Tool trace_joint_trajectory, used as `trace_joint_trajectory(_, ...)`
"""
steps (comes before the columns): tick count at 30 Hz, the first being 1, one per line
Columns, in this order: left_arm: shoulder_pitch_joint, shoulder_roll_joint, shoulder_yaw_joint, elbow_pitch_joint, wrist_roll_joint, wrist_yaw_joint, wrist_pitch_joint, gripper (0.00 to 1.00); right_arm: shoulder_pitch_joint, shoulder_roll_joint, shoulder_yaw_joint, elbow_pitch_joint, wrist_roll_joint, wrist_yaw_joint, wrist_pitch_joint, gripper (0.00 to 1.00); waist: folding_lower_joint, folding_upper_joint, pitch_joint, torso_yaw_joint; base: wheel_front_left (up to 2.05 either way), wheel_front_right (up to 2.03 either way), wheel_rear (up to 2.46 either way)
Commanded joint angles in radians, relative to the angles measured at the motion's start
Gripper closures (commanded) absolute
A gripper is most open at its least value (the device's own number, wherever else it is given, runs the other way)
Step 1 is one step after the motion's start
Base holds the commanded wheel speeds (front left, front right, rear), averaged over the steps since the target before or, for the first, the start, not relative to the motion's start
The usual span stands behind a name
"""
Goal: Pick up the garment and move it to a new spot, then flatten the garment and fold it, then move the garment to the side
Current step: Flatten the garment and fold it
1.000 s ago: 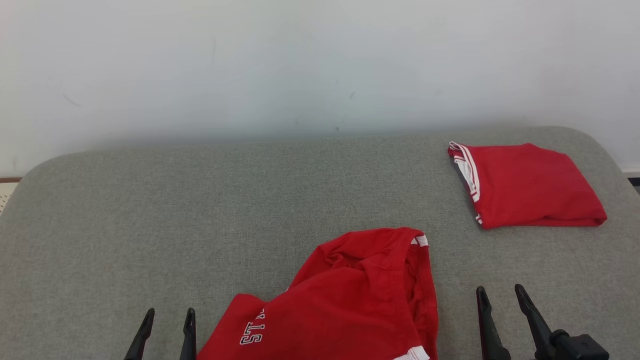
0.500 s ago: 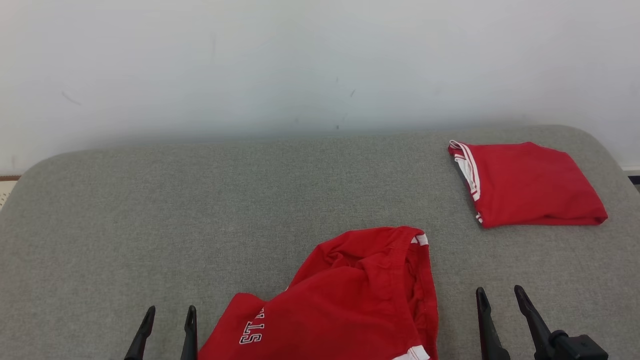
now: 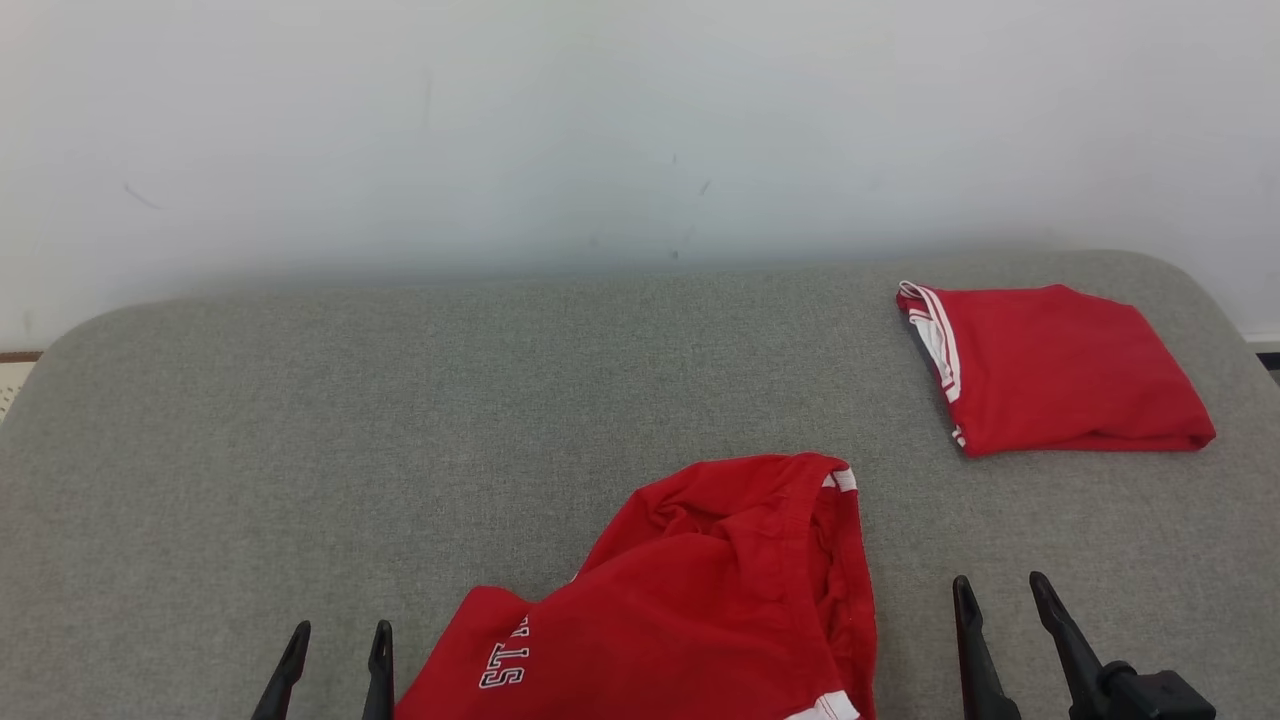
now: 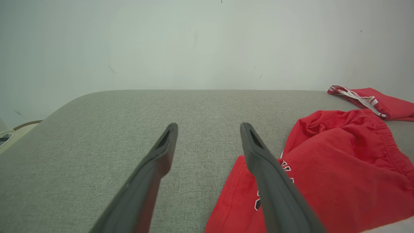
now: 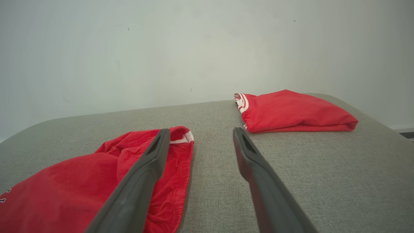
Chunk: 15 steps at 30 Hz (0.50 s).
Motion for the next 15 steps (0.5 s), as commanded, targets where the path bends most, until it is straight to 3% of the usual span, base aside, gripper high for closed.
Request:
trace_joint_trajectory(1,0.004,0.006,0.000,0.000,-0.007,0.001,0.003,0.00,0.000,0.003,0.001,0.003,-0.006,0.000,-0.006,0.00,0.0000,0.0000,0.000,0.000,0.00,0.00,0.00)
trace_joint_trajectory(15,0.015,0.003,-0.038,0.094,-0.088,-0.076,0.057,0.00,-0.022,-0.067,0.135,0.043,0.087,0.000,0.034,0.00,0.0000,0.0000,0.000,0.012,0.00,0.00,0.00)
